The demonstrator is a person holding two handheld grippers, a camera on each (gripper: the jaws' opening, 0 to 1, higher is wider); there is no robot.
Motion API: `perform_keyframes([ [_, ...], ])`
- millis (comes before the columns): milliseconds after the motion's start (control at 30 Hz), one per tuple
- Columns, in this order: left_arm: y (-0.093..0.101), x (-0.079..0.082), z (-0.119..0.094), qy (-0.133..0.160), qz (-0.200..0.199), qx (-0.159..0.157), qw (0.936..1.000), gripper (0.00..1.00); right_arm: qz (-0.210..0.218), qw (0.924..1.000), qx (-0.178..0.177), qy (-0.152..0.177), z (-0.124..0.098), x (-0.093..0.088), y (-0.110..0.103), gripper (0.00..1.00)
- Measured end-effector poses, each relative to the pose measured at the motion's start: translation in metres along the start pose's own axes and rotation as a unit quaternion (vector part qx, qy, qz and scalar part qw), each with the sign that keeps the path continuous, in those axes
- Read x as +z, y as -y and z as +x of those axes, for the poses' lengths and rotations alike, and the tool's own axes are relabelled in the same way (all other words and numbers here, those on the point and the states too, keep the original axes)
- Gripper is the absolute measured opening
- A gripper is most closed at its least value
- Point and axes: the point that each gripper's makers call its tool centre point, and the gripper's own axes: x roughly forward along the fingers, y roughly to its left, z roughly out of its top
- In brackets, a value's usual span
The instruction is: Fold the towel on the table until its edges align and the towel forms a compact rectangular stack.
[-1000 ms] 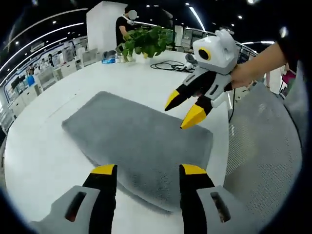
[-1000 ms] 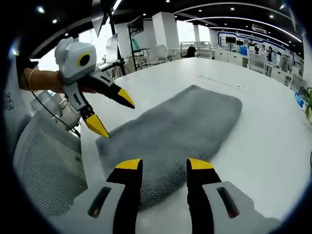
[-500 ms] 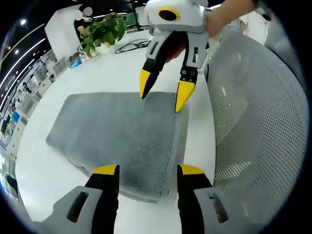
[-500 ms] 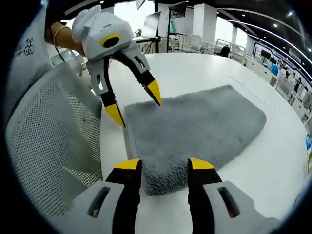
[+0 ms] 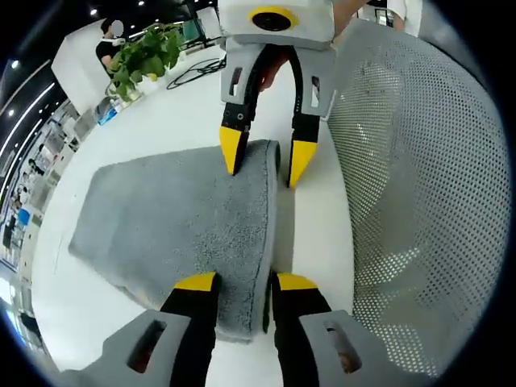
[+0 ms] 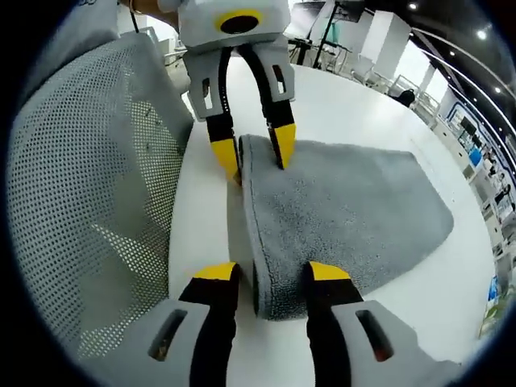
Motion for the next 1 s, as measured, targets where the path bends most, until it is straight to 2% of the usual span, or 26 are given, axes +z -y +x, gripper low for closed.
perform_keyframes([
  [133,0.000,0.000,0.000,-0.004,-0.008,-0.022,0.9997,0.25,0.020,0.9998,-0.001,0.000,0.004,-0.004,0.005,0.26],
  [233,0.001,-0.001,0.002,-0.006,-0.004,-0.031,0.9995,0.25,0.017,0.9998,0.006,-0.006,0.006,-0.003,0.006,0.24],
  [267,-0.003,0.001,0.003,-0.003,0.005,-0.023,0.9997,0.23,0.016,0.9998,0.007,-0.008,0.006,-0.002,0.005,0.24],
  [400,-0.001,0.002,0.001,-0.009,0.010,-0.034,0.9993,0.21,0.000,0.9997,0.006,-0.023,0.008,-0.002,0.007,0.19],
  [433,-0.002,0.002,0.001,-0.009,0.015,-0.034,0.9993,0.19,-0.004,0.9993,0.000,-0.037,0.008,-0.006,0.008,0.17],
  [533,-0.005,-0.001,0.001,-0.020,0.029,-0.032,0.9989,0.14,-0.012,0.9992,-0.003,-0.037,0.011,-0.001,0.009,0.13],
  [700,-0.009,-0.002,0.002,-0.013,0.022,-0.030,0.9992,0.10,-0.012,0.9991,-0.007,-0.040,0.012,0.000,0.012,0.10],
  [867,-0.009,-0.003,0.003,-0.001,0.006,-0.027,0.9996,0.09,-0.001,0.9992,-0.009,-0.039,0.014,0.002,0.014,0.08],
  [1000,-0.009,-0.003,0.004,0.001,-0.002,-0.025,0.9997,0.09,0.035,0.9989,0.002,-0.032,0.013,0.003,0.016,0.07],
])
